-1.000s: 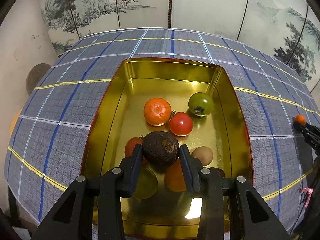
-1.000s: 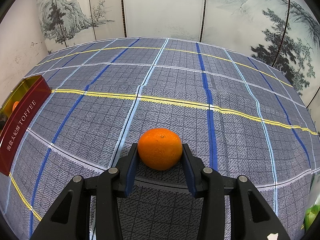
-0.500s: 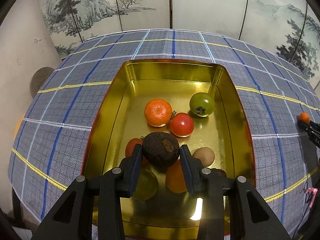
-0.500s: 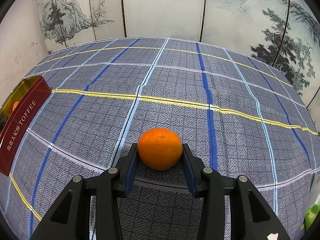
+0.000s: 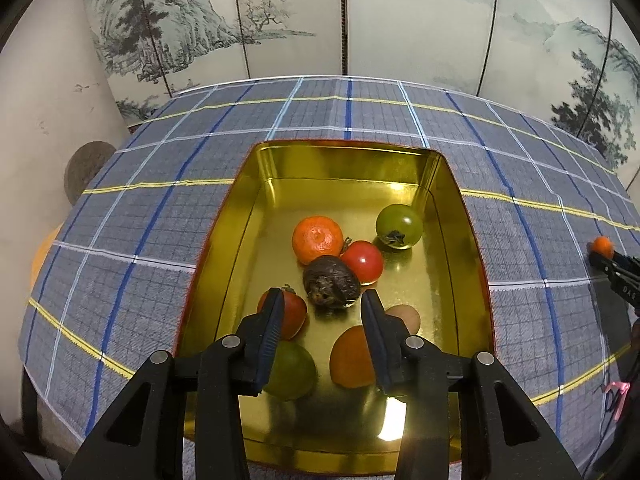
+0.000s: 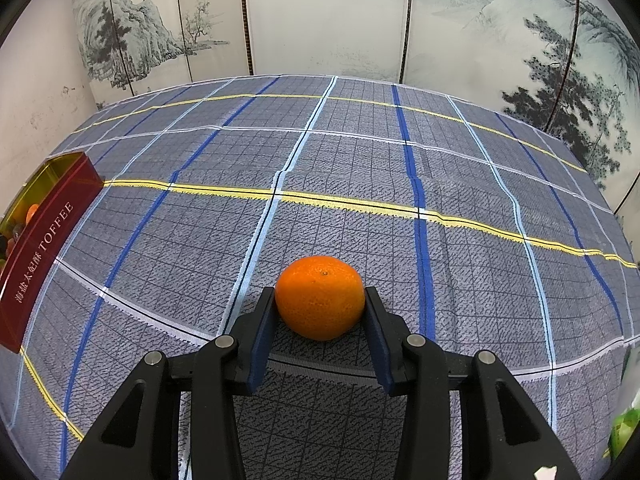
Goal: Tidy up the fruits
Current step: 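Carry the dark brown fruit into the gold tin and open the left tool, then carry the mandarin into the gold tin and open the right tool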
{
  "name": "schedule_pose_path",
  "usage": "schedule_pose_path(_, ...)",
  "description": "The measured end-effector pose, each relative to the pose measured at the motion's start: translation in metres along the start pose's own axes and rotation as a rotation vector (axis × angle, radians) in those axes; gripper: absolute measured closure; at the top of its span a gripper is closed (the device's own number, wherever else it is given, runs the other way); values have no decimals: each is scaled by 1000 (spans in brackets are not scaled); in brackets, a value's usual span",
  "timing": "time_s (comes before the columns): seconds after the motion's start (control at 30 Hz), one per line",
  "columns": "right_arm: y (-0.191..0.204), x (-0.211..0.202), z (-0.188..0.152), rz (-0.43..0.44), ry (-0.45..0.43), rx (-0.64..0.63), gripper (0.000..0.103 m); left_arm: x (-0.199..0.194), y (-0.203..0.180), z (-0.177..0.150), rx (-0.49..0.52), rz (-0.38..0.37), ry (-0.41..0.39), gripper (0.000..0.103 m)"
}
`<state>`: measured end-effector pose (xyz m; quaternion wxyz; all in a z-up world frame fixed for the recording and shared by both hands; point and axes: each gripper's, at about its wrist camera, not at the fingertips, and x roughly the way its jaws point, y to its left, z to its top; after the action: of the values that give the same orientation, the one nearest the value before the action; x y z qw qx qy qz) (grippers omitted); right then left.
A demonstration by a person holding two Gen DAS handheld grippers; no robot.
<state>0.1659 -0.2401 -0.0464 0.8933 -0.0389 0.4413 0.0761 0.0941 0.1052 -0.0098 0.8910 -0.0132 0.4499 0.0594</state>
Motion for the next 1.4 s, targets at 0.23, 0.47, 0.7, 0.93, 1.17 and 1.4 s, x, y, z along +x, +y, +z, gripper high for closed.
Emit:
schedule_pose_path(0.23,0,-1,0,-4,-1,2,65,-13,0,-4,-17,7,-30,50)
schedule_pose_path(0.47,0,-1,0,-15,-1,17,66,-24,3,-9,-47,14,-47,46)
schedule_pose_path(0.7,2,-1,1,-29,-1,39,67,-30,5,-13,-58,19,-53,42)
schedule_pose_path(0.93,12,-8,5,-14,-9,49,67,-33,10,-19,-75,20,-51,42)
schedule_pose_path(1.17,43,-28,15,48,-47,11,67,-36,14,-24,-90,18,-54,42)
schedule_pose_path(1.4,96,-50,27,150,-83,-63,67,-43,25,-28,-115,38,-61,41)
